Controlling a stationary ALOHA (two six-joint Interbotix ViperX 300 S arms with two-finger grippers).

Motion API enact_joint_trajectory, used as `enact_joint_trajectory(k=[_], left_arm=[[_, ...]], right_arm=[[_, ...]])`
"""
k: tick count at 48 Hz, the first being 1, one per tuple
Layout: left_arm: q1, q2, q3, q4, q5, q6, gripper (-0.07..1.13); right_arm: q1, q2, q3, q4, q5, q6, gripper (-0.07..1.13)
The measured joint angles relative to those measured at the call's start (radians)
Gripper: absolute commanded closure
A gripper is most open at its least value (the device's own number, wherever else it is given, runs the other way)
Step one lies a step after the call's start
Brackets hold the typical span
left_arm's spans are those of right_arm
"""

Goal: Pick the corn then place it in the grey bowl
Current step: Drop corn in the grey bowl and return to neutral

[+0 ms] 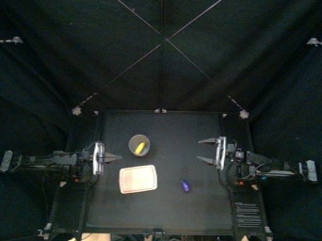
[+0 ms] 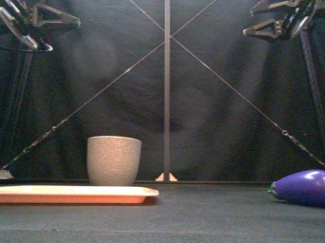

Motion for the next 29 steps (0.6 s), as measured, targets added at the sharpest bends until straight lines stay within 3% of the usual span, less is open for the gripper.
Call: enact_joint_trajectory(k=[29], left_arm=[[0.005, 0.0, 0.0, 0.034, -0.018, 0.002, 1.08]], right_arm=[[0.034, -0.058, 0.063, 0.017, 0.002, -0.002, 0.02]])
